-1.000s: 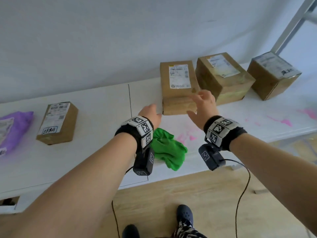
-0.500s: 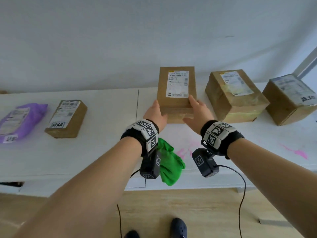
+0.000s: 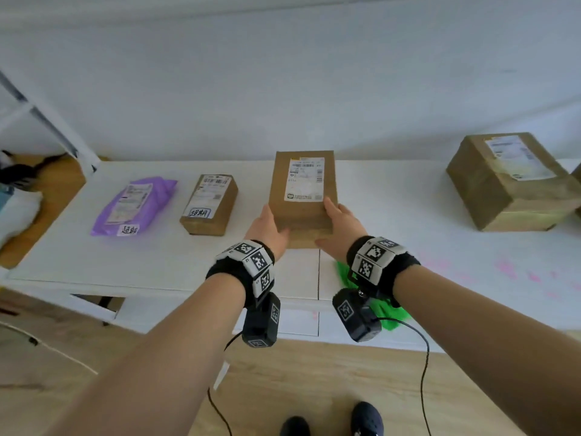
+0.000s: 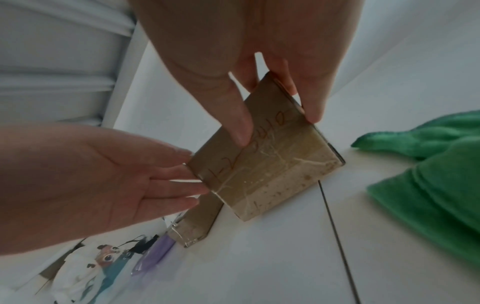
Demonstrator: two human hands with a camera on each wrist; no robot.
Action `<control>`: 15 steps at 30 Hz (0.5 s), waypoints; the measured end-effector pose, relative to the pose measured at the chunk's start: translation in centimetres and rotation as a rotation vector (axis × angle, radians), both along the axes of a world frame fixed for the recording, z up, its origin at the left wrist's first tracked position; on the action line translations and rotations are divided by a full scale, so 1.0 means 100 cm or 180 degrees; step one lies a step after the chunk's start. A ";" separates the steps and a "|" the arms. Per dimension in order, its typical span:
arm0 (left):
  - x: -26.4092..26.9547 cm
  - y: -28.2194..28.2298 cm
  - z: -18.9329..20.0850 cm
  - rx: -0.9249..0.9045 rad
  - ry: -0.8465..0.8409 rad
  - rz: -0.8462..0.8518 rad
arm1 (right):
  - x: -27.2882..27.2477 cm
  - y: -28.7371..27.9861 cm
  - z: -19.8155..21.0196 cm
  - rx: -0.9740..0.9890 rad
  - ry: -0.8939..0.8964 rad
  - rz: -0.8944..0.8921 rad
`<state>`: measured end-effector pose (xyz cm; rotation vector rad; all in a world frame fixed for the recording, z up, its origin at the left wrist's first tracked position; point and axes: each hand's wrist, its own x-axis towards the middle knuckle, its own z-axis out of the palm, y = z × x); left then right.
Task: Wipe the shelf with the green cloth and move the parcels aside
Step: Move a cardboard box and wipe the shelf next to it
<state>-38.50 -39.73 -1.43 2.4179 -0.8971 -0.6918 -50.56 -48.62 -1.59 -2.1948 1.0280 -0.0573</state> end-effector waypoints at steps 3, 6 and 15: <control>0.010 0.009 -0.005 0.0291 0.0033 -0.0105 | 0.008 0.008 -0.005 0.0150 0.0049 0.0036; 0.012 0.014 -0.007 0.0343 -0.0130 -0.0250 | 0.007 0.010 -0.007 0.0161 0.0160 0.0040; -0.042 0.007 -0.003 -0.0289 -0.1376 -0.1767 | -0.077 0.049 -0.048 -0.0615 0.1570 -0.0127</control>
